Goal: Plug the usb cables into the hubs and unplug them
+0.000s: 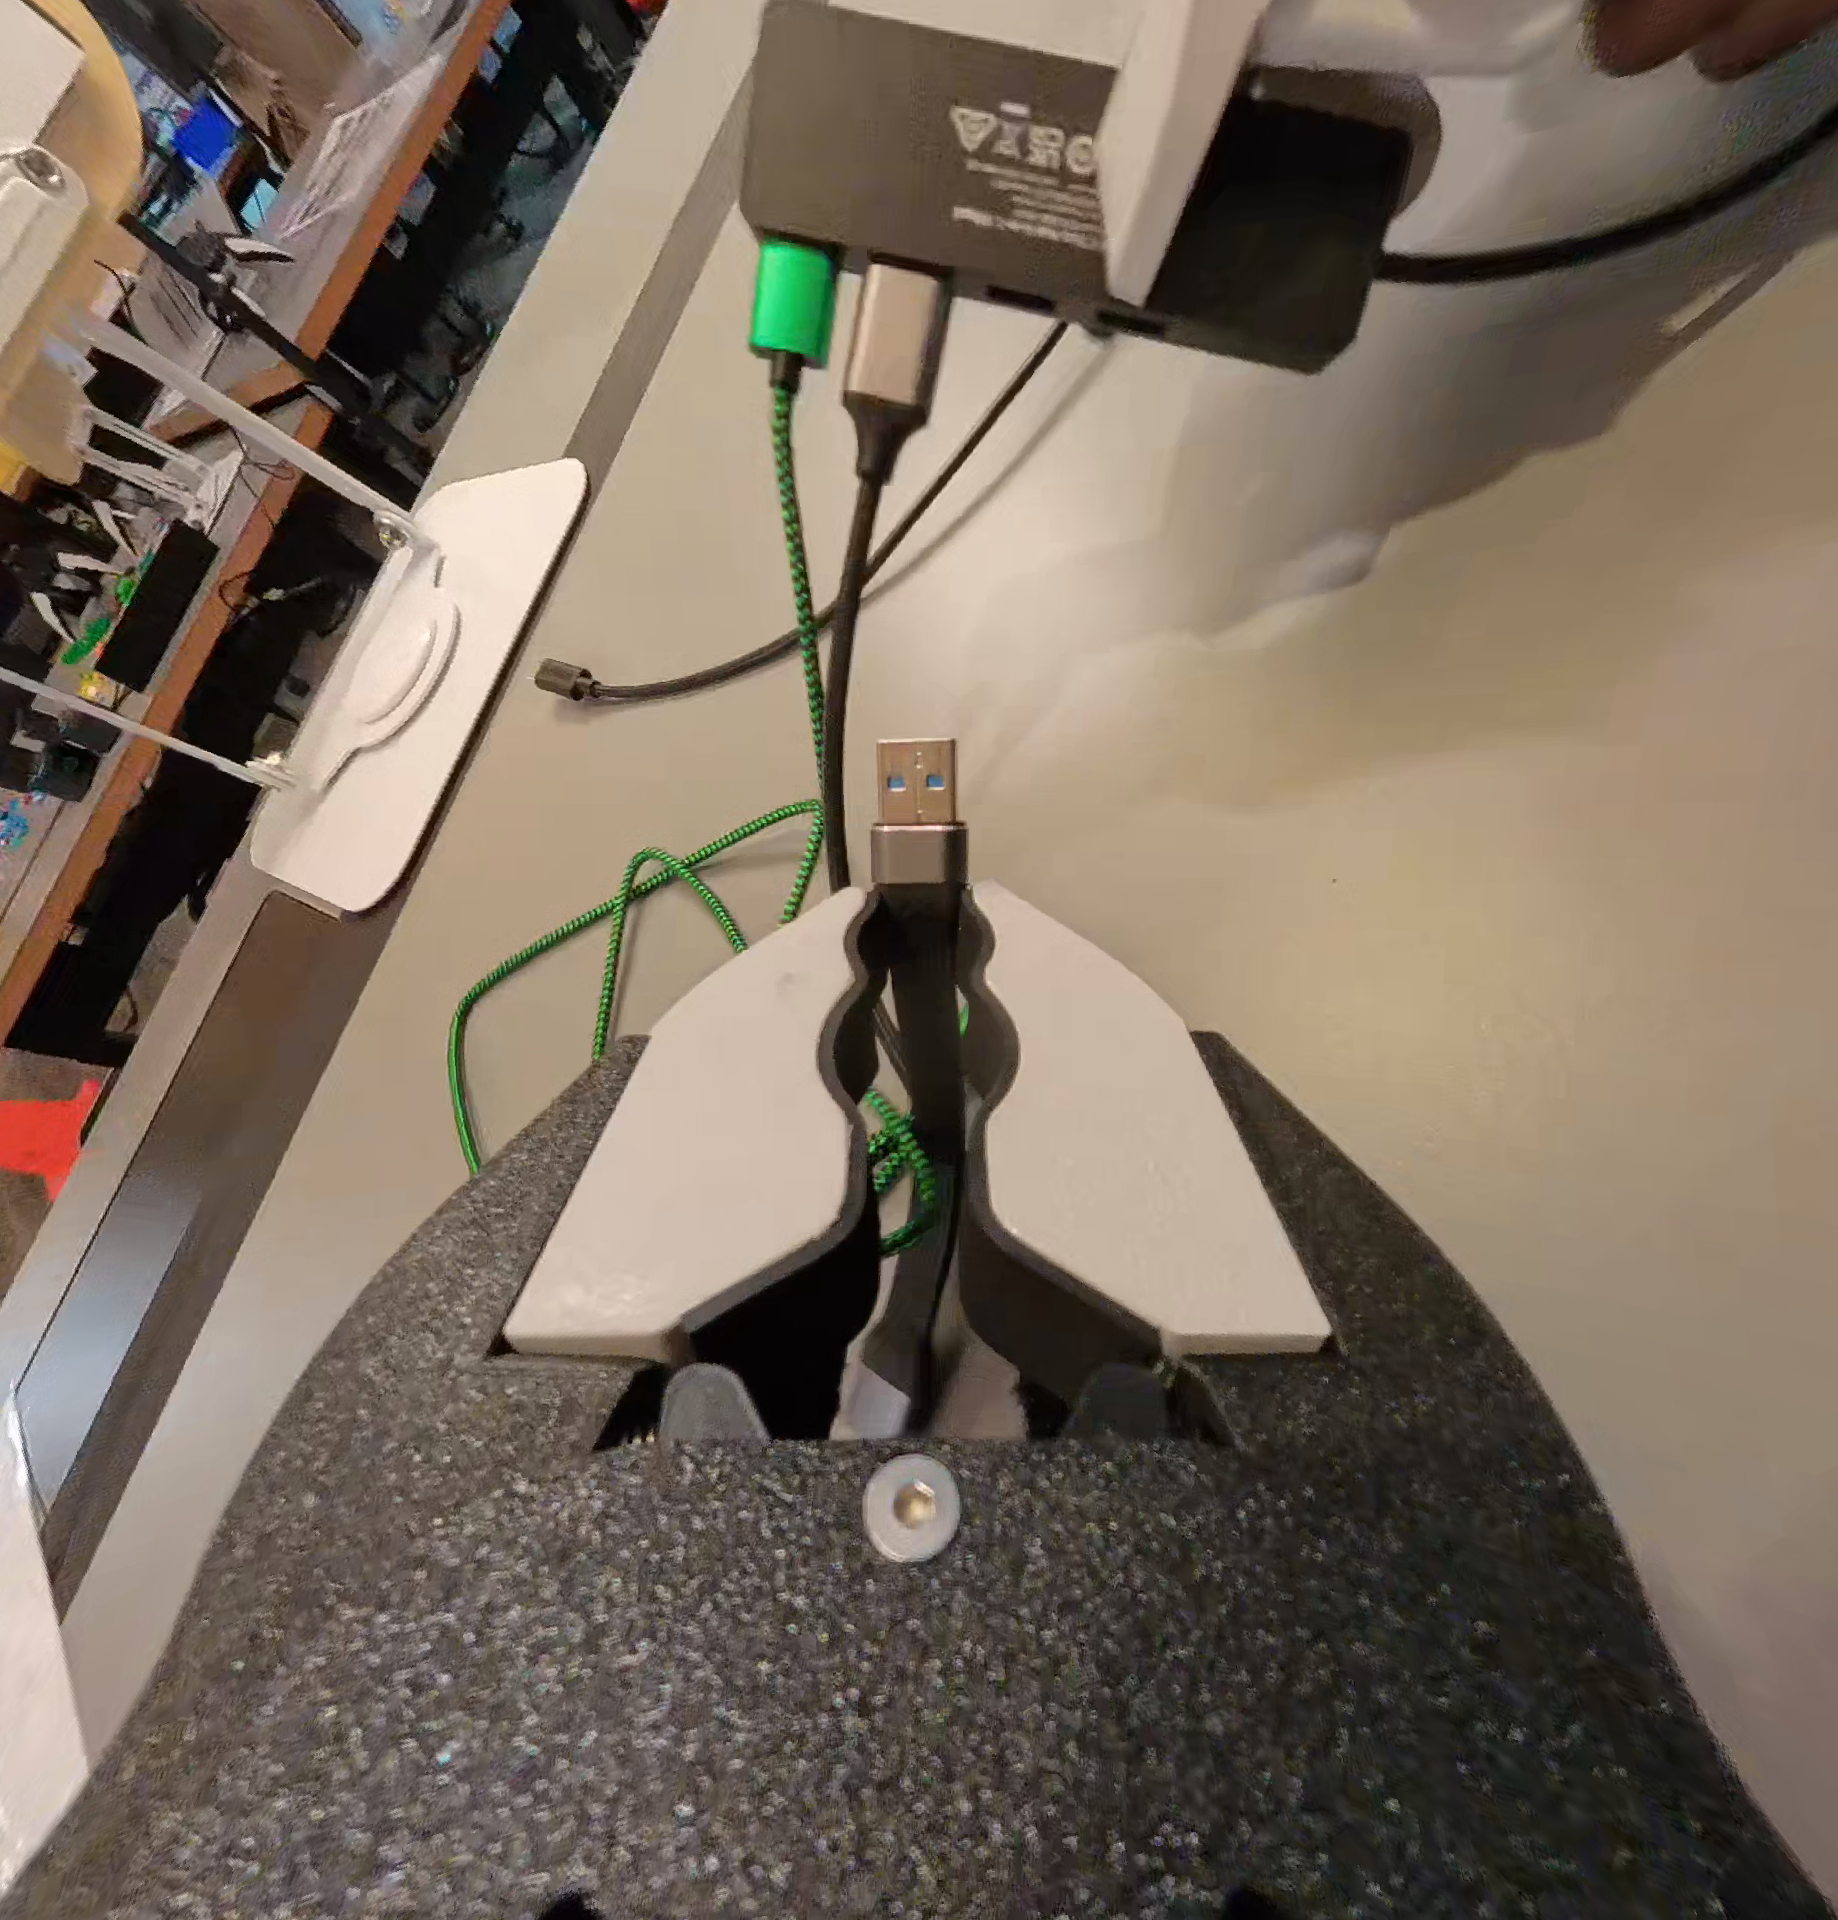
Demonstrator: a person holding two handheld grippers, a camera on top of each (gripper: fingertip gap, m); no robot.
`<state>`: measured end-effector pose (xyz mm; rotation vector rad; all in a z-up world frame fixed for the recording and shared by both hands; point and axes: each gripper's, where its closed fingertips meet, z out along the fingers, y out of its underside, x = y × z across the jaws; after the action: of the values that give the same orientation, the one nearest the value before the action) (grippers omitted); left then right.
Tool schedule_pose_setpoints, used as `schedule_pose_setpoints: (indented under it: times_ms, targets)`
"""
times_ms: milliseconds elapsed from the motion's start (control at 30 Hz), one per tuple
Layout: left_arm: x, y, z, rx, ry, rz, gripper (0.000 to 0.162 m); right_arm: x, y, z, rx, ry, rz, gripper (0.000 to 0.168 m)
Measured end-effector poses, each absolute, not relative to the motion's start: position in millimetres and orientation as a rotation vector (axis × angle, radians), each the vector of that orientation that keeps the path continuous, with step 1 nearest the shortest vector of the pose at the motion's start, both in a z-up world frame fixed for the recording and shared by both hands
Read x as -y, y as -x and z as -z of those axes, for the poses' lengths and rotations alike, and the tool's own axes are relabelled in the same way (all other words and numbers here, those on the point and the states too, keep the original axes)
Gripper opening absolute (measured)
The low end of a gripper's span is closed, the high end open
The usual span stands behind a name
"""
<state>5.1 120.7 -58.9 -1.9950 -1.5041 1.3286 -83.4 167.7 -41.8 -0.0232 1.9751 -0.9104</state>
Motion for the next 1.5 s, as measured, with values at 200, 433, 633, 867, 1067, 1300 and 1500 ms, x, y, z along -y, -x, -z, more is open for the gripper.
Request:
schedule_pose_setpoints:
  times_ms: [200, 433, 633, 867, 1067, 1300, 1500]
  targets:
    - [-146.6, 1.5, 55.1, 1.438, 1.845, -1.078, 0.013, -176.0, 54.7, 62.9, -2.066, 0.13, 0.819, 0.01]
    - [-137.7, -9.3, -1.8, 1.426, 1.236, -0.79, 0.013, -177.2, 48.9, 76.3, -2.189, 0.216, 0.826, 0.03]
    - [-128.8, -23.5, -32.8, 1.33, 0.855, -0.573, 0.013, -180.1, 52.6, 64.5, -2.236, 0.287, 0.891, 0.048]
    - [-147.2, -15.9, -32.7, 1.333, 0.966, -0.6, 0.013, -184.4, 72.0, 45.8, -2.309, 0.337, 1.051, 0.047]
    - [-166.4, 7.5, -28.0, 1.384, 1.093, -0.657, 0.014, -201.9, 68.1, 7.3, -2.116, 0.3, 1.23, 0.038]
    - [-211.6, 46.9, -37.1, 1.357, 1.18, -0.66, 0.014, -219.8, 11.6, -7.5, -1.89, 0.395, 1.218, 0.043]
    - [-223.2, 56.3, -46.7, 1.328, 1.149, -0.653, 0.014, -228.3, 10.9, -19.2, -1.866, 0.362, 1.283, 0.033]
